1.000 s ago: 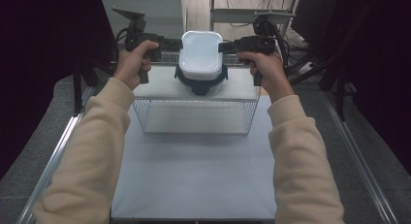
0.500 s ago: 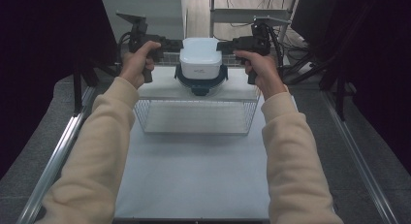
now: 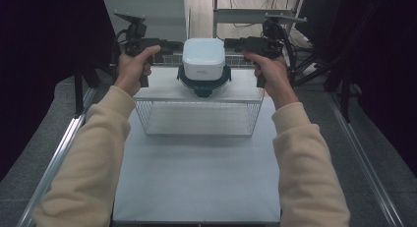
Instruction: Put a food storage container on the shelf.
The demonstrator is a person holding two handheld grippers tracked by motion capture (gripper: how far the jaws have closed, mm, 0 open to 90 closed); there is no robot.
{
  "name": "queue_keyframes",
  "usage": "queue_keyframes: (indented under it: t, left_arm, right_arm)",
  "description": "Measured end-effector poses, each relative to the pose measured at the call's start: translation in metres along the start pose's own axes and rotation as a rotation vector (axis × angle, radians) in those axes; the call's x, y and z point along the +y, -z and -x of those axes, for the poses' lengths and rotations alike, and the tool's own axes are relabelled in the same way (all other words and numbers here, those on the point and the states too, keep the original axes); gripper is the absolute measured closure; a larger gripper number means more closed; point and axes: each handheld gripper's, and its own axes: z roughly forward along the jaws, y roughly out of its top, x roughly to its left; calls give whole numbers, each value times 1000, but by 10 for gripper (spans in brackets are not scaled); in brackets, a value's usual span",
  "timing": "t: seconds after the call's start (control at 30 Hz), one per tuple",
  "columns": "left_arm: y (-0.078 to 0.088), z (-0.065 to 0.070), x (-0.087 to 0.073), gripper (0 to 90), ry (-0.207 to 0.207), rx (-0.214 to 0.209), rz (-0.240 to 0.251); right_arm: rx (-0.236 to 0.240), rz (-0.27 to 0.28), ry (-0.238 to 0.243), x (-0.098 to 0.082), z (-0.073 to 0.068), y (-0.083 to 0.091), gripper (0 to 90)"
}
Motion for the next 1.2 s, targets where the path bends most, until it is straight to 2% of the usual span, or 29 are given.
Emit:
queue_keyframes:
  t: [0.03, 0.07, 0.13, 0.27, 0.33, 0.37, 0.43, 0.53, 0.67, 0.87, 1.07, 1.2]
  left_arm:
    - [8, 6, -4, 351, -34, 0, 13]
    - [10, 8, -5, 341, -39, -3, 17]
    - [19, 14, -13, 332, -66, -7, 27]
    - [32, 26, -33, 306, -124, 26, 29]
    - [35, 29, -43, 339, -159, 38, -1]
    - [37, 31, -50, 345, -194, 53, -19]
    - [41, 33, -61, 335, -227, 76, -15]
    - [47, 32, -76, 321, -231, 63, 2]
    - [55, 32, -99, 311, -258, 75, 10]
    - [66, 34, -145, 289, -291, 86, -6]
    - [75, 26, -199, 276, -281, 89, -40]
    - [75, 12, -232, 271, -260, 115, -70]
  right_arm:
    - [0, 2, 23, -2, -2, 4, 340]
    - [-3, -2, 63, -6, -7, 12, 325]
    - [-3, -11, 96, -12, -10, 20, 310]
    - [2, -11, 156, -32, -11, 35, 301]
    - [11, -11, 178, -42, -10, 40, 306]
    - [13, -12, 186, -46, -9, 42, 306]
    - [11, -16, 204, -55, -7, 49, 306]
    - [6, -9, 231, -69, -6, 59, 306]
    - [-15, -6, 266, -93, -7, 74, 304]
    - [-45, -30, 306, -137, -6, 90, 301]
    - [-97, -44, 364, -184, -4, 104, 292]
    - [-120, -61, 362, -216, 8, 105, 291]
